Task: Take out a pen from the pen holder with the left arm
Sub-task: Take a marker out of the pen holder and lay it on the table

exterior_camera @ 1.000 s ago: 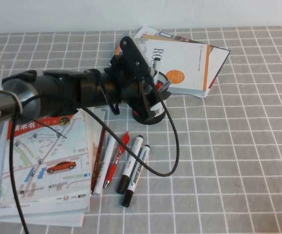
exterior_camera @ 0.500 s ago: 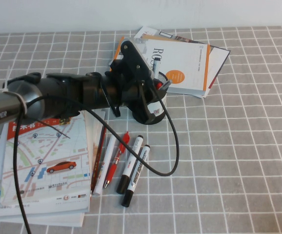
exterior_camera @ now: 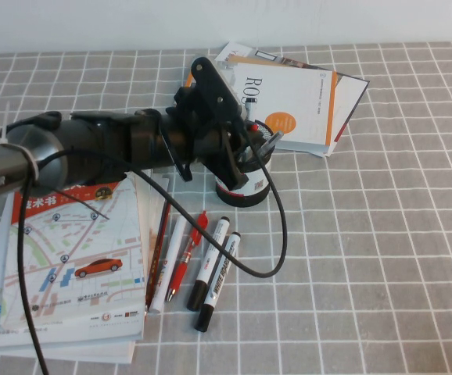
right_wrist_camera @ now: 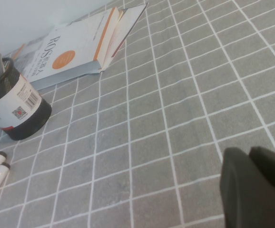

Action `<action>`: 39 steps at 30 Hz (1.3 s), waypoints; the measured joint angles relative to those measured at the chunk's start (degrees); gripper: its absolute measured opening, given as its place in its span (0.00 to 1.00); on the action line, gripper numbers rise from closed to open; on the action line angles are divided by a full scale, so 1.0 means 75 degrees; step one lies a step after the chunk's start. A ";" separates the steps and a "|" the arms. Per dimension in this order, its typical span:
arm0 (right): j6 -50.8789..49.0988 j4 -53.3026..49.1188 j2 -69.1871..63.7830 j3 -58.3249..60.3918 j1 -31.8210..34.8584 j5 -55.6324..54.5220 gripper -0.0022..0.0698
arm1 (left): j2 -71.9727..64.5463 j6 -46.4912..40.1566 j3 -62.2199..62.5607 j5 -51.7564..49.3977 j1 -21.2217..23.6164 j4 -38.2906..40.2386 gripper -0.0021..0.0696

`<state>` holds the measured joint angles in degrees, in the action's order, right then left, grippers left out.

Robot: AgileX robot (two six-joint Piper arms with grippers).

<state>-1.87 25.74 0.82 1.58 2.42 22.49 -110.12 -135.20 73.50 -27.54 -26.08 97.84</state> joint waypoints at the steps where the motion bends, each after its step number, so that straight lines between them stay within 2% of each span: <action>1: 0.0000 0.0000 0.0000 0.0000 0.0000 0.0000 0.01 | 0.0042 0.0029 0.0000 0.0000 0.0000 0.0000 0.10; 11: 0.0000 0.0000 0.0000 0.0000 0.0000 0.0000 0.01 | 0.1736 0.0413 0.0000 0.0629 0.0000 0.0000 0.10; 18: 0.0000 0.0000 0.0000 0.0000 0.0000 0.0000 0.01 | 0.3440 0.2655 0.0000 0.1875 0.0000 -0.0026 0.10; 21: 0.0000 0.0000 0.0000 0.0000 0.0000 0.0000 0.01 | 0.4050 0.4040 0.0000 0.1996 0.0000 -0.0824 0.10; 23: 0.0000 0.0000 0.0000 0.0000 0.0000 0.0000 0.01 | 0.4318 0.5350 0.0000 0.1822 0.0000 -0.1885 0.10; 26: 0.0000 0.0000 0.0000 0.0000 0.0000 0.0000 0.01 | 0.4525 0.8026 0.0119 0.0983 0.0000 -0.4542 0.10; 29: 0.0000 0.0000 0.0000 0.0000 0.0000 0.0000 0.01 | 0.4381 1.1759 0.0794 -0.1059 -0.0017 -0.8280 0.10; 32: 0.0000 0.0000 0.0000 0.0000 0.0000 0.0000 0.01 | 0.3994 1.4023 0.1491 -0.3259 -0.0132 -1.0962 0.10; 36: 0.0000 0.0000 0.0000 0.0000 0.0000 0.0000 0.01 | 0.3582 1.5519 0.1956 -0.5191 -0.0542 -1.3200 0.10; 39: 0.0000 0.0000 0.0000 0.0000 0.0000 0.0000 0.01 | 0.3344 1.6233 0.1993 -0.5722 -0.0981 -1.3530 0.10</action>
<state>-1.87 25.74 0.82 1.58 2.42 22.49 -85.04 -13.45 88.45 -70.45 -33.44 -3.64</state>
